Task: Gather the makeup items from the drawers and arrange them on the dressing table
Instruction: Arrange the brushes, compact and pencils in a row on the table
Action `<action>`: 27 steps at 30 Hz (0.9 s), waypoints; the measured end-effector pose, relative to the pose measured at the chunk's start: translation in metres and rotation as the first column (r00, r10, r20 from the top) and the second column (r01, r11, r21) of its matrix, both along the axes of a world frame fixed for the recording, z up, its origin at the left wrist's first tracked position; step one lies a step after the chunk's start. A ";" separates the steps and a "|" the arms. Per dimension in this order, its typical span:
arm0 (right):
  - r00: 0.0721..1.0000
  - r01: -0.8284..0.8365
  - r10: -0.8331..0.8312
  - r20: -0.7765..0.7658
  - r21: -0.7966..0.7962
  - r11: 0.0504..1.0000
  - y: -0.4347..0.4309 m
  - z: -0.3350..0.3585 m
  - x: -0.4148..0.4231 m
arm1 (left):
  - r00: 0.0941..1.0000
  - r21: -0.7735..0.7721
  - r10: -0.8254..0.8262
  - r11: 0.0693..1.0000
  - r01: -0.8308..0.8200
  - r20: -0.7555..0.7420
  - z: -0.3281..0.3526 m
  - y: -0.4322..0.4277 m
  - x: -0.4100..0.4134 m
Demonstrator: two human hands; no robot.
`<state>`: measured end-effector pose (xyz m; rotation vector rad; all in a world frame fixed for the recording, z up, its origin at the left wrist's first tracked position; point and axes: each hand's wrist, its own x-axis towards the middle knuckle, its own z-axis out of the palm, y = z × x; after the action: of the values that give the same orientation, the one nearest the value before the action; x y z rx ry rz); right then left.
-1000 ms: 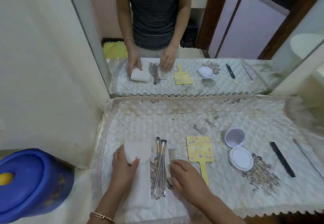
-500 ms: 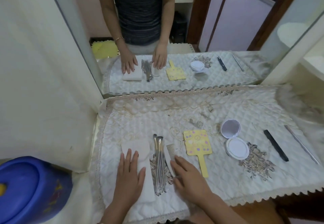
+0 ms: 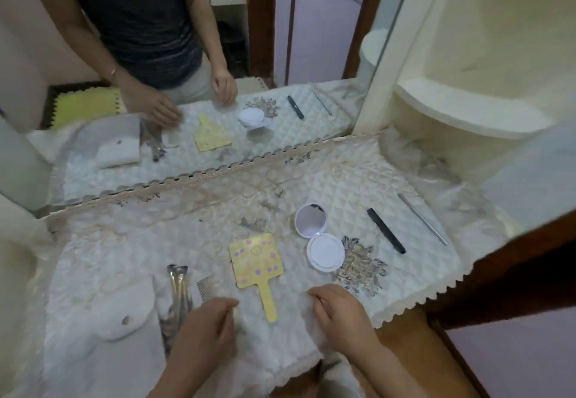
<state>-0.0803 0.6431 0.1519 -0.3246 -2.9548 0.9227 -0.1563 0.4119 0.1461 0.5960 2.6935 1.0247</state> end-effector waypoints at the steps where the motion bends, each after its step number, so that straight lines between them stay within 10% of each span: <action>1: 0.999 0.050 -0.050 0.010 -0.011 0.999 0.020 0.004 0.001 | 1.000 0.013 -0.027 1.000 0.027 0.001 0.000 0.019 -0.001; 10: 0.969 0.242 -0.234 0.076 -0.104 0.965 0.199 0.001 -0.007 | 0.997 0.065 -0.006 0.998 0.001 0.073 0.004 0.208 0.007; 20: 0.976 0.050 -0.039 0.215 -0.044 0.998 0.223 -0.004 -0.070 | 0.963 -0.107 0.212 0.975 -0.196 0.170 0.022 0.303 -0.013; 27: 0.988 -0.036 0.080 0.135 -0.302 0.953 0.218 0.021 -0.060 | 0.632 0.295 0.275 0.705 -0.645 0.725 0.037 0.322 -0.030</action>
<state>-0.1407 0.8607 0.1726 -0.3264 -2.9631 1.4177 -0.1866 0.7343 0.1831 -0.4344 1.9360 1.7588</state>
